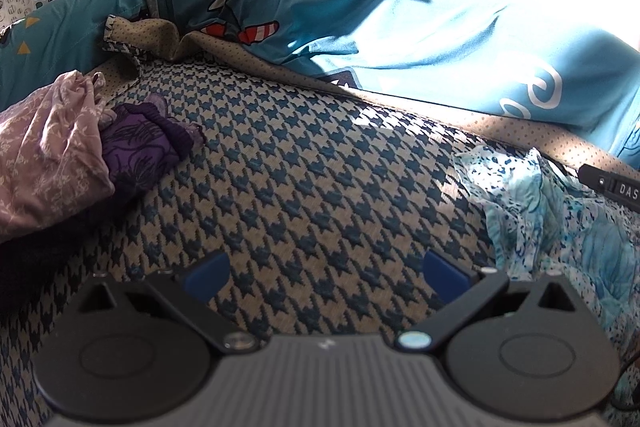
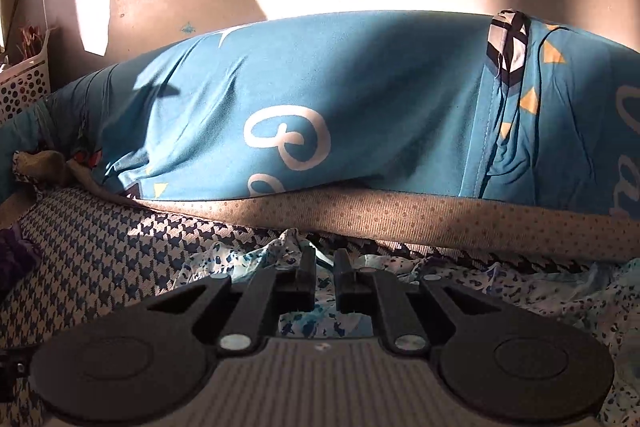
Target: Fold clothes
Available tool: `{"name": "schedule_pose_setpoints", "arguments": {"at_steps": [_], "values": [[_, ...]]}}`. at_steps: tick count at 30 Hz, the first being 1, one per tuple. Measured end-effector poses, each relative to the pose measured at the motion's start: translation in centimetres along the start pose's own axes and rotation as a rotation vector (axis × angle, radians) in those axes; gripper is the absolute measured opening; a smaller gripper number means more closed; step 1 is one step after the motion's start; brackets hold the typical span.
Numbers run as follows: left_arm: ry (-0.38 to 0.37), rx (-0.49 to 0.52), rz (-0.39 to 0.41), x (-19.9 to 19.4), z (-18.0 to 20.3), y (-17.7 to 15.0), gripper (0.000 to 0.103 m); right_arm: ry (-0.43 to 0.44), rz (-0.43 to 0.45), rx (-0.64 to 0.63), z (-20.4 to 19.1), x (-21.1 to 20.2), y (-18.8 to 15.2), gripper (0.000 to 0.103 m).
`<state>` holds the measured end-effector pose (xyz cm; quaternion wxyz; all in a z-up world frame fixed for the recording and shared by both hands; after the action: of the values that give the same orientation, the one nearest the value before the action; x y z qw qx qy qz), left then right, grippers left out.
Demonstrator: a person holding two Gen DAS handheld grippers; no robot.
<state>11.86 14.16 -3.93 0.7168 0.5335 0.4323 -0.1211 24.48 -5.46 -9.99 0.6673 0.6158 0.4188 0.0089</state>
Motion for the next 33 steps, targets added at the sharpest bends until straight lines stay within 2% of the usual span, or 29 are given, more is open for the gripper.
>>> {"name": "schedule_pose_setpoints", "arguments": {"at_steps": [3,8,13,21,25,29,33], "values": [[-0.007,0.01,-0.009,0.1,0.4,-0.3,0.103,-0.049,-0.026,-0.011,1.3,0.7,-0.5,0.009],[-0.014,0.025,-0.016,0.1,0.8,-0.5,0.103,-0.065,-0.097,-0.037,1.6,2.1,-1.9,0.002],[-0.016,0.028,-0.023,0.1,1.0,-0.7,0.103,-0.107,-0.087,-0.078,1.7,3.3,-1.3,0.001],[-0.018,0.027,-0.031,0.4,1.1,-0.8,0.103,-0.157,-0.075,-0.064,2.6,6.1,-0.1,0.001],[-0.017,0.037,-0.033,0.5,1.5,-0.9,0.103,-0.18,-0.082,-0.106,2.3,6.6,-0.1,0.001],[-0.018,0.056,-0.033,0.5,1.8,-1.0,0.103,-0.156,-0.098,-0.09,2.5,5.4,0.1,0.001],[-0.04,0.089,-0.029,0.4,2.7,-1.1,0.103,-0.108,-0.071,-0.014,3.2,1.4,0.3,0.001]]}}
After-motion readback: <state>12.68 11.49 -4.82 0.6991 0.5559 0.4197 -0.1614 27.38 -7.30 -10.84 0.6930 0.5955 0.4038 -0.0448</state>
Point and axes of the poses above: each gripper's, at about its wrist camera, not at the fingertips, and x roughly the way its jaws point, z to its right, y to its top, the point moved 9 cm from there along x, roughly the way its jaws point, and after that the axes turned 2 degrees about -y, right-handed, at the moved point
